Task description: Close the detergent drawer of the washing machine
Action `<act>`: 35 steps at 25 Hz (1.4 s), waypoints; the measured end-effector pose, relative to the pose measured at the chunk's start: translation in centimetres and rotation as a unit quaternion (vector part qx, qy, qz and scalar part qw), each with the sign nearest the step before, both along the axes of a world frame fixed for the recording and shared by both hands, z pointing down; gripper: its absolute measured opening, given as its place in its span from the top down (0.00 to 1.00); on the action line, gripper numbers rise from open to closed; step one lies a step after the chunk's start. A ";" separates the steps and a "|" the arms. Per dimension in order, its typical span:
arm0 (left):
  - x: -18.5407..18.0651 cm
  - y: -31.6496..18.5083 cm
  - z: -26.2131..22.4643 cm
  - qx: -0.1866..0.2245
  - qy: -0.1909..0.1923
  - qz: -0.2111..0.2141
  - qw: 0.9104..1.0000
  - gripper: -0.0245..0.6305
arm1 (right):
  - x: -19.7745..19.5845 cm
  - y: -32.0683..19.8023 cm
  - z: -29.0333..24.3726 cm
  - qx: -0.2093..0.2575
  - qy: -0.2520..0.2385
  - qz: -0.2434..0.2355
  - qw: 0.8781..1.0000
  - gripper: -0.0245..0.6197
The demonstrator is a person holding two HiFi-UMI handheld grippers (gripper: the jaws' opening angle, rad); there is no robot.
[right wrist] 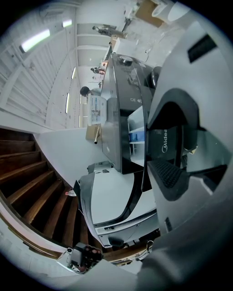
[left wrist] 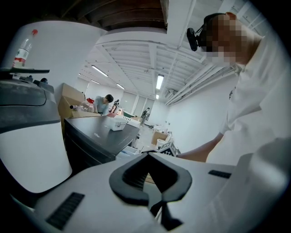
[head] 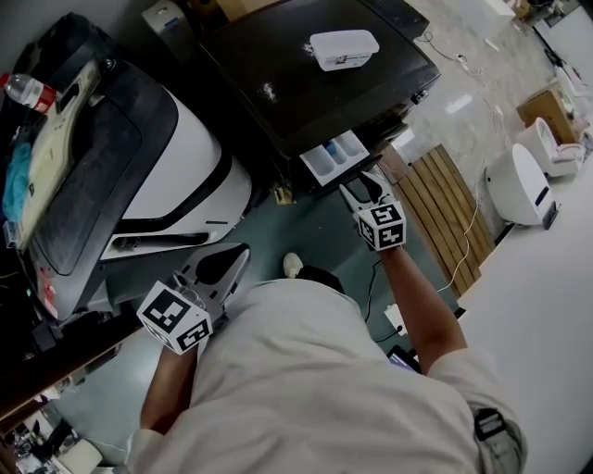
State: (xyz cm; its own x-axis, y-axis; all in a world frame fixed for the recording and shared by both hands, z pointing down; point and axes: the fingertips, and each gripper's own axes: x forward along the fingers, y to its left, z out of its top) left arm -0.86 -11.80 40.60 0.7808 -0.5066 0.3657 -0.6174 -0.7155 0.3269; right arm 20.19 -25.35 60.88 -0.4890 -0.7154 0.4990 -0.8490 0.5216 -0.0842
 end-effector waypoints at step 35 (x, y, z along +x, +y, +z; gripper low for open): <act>-0.6 -0.6 0.5 -0.008 0.005 -0.010 1.000 0.97 | -2.0 -3.6 -0.1 -0.001 -0.005 -0.002 1.000 0.64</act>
State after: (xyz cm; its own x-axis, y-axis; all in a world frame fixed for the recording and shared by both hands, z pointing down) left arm -1.50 -12.39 41.14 0.7743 -0.5166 0.3655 -0.6281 -0.6976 0.3447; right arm 18.19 -28.94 60.80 -0.4971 -0.7122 0.4956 -0.8459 0.5249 -0.0942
